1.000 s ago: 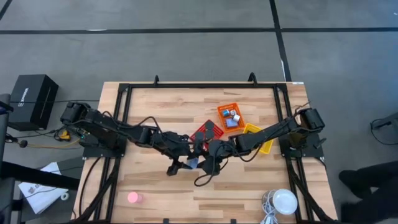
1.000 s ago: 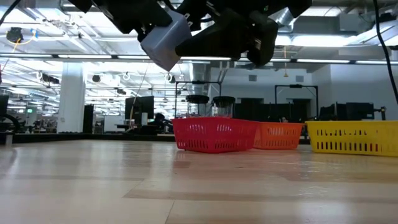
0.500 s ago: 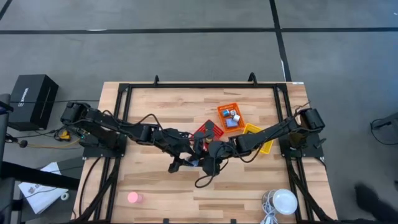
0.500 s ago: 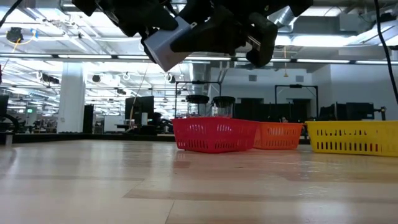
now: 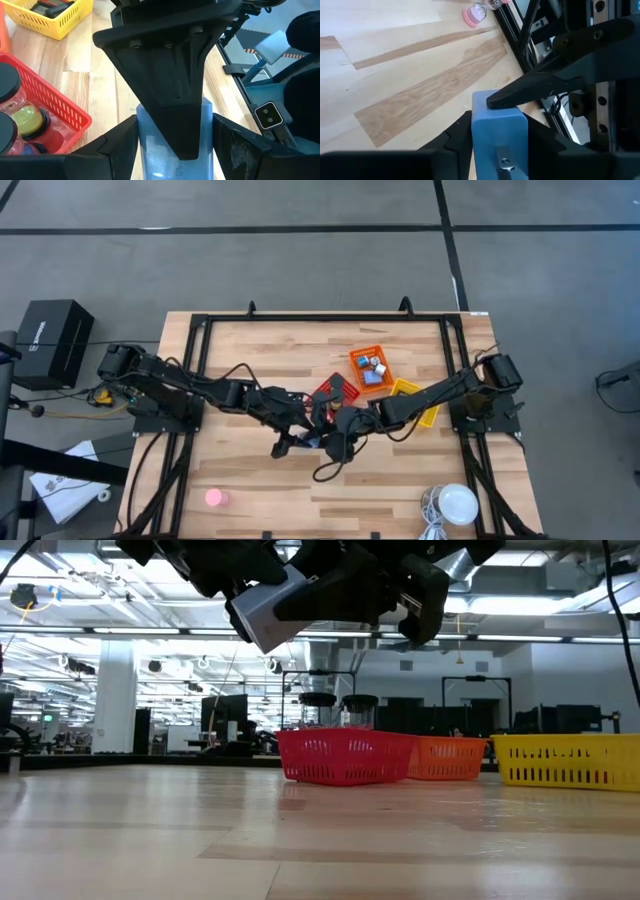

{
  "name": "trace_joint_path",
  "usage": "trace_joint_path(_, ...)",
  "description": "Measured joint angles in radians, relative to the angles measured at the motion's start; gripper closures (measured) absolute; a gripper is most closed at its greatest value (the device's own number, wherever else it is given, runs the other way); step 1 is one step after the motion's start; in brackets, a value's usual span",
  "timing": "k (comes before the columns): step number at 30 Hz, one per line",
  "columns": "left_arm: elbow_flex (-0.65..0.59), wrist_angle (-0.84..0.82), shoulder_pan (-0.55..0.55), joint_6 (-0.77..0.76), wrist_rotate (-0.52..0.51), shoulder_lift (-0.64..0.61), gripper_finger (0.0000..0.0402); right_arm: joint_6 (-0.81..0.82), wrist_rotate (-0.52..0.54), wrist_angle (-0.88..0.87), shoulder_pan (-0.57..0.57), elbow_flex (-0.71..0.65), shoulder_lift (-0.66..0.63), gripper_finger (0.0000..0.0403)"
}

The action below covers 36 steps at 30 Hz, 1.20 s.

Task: Pick & Place Office items
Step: Put the blue charger adapter into the orange bin

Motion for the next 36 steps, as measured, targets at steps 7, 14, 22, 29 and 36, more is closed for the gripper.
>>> trace_joint_path(7,0.0,0.0,0.0,0.001,-0.003,0.0,0.0178,0.015,0.0,-0.002,0.0,0.0,0.0,0.0279)
trace_joint_path(14,0.001,0.027,0.0,0.007,-0.036,0.0,0.0148,0.064,0.005,-0.013,0.0,0.0,0.0,0.0281)
trace_joint_path(22,0.001,0.025,0.001,0.007,-0.046,0.0,0.0118,0.176,0.013,-0.116,0.003,0.0,0.001,0.0282)
trace_joint_path(29,0.001,0.023,0.001,0.007,-0.078,0.0,0.0117,0.262,0.297,-0.277,0.047,-0.001,-0.01,0.0285)
trace_joint_path(36,0.001,0.026,0.001,0.006,-0.097,0.0,0.0117,0.466,0.51,-0.629,0.06,-0.002,-0.093,0.0282)
